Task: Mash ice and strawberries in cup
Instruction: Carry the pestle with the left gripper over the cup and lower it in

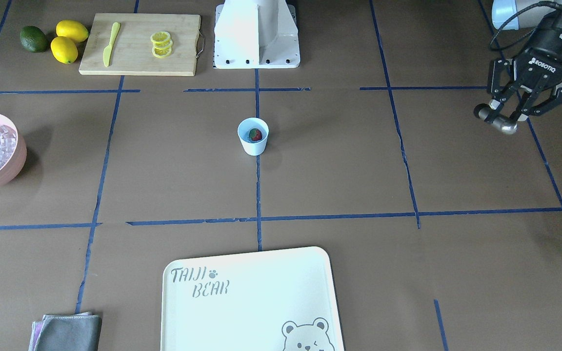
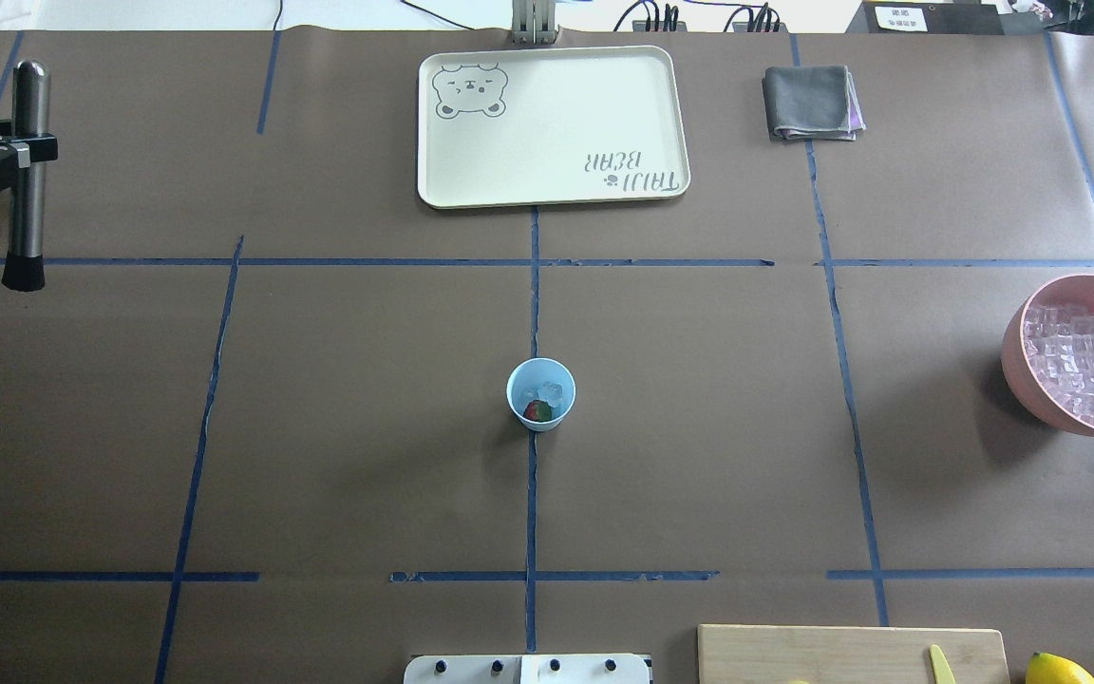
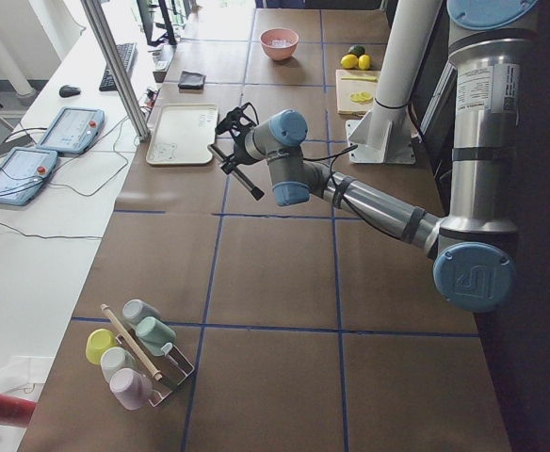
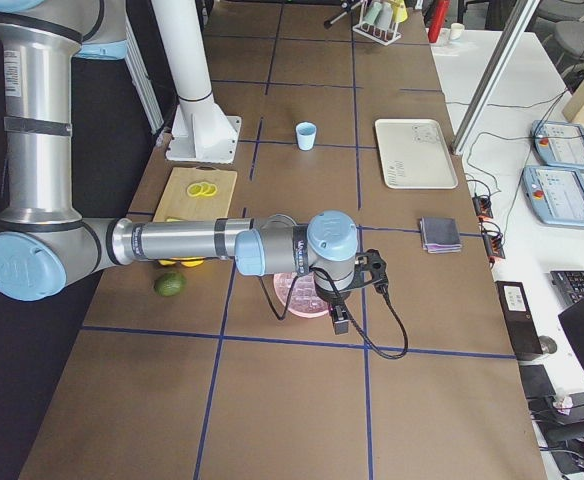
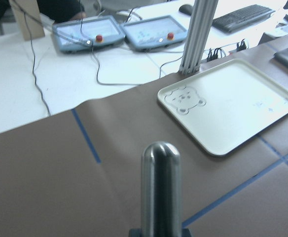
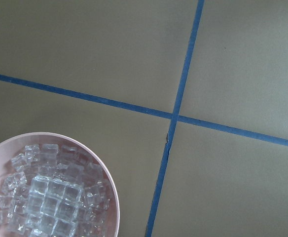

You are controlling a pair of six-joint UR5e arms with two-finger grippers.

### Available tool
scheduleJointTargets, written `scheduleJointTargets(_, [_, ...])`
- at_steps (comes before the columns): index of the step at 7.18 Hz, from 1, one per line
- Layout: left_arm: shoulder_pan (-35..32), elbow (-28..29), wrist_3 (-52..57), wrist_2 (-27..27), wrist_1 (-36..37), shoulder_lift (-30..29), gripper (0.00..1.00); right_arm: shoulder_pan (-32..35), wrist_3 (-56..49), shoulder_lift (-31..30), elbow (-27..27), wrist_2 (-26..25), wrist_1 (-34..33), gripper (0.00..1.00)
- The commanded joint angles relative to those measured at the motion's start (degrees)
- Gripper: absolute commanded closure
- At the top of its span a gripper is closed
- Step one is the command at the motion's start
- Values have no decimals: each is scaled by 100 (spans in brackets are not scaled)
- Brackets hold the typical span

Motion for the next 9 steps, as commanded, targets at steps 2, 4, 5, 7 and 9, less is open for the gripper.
scheduleJointTargets(2, [1134,70,-36,1624,-1755,-51,100,0,5,5,-6,-2,3,1])
scheduleJointTargets(4, [2400,1013,8,3015,-3123,-750,100,0,-4,49,-24,-11,3,1])
scheduleJointTargets(5, [2728,1812,61,3204,-3836,-1312,100,0,-4,58,-24,-20,3,1])
scheduleJointTargets(7, [2976,2609,114,3451,-4737,-2124,100,0,-4,40,-15,-20,3,1])
scheduleJointTargets(9, [2977,2541,236,3478,-4704,-2144,100,0,-4,32,-15,-37,3,1])
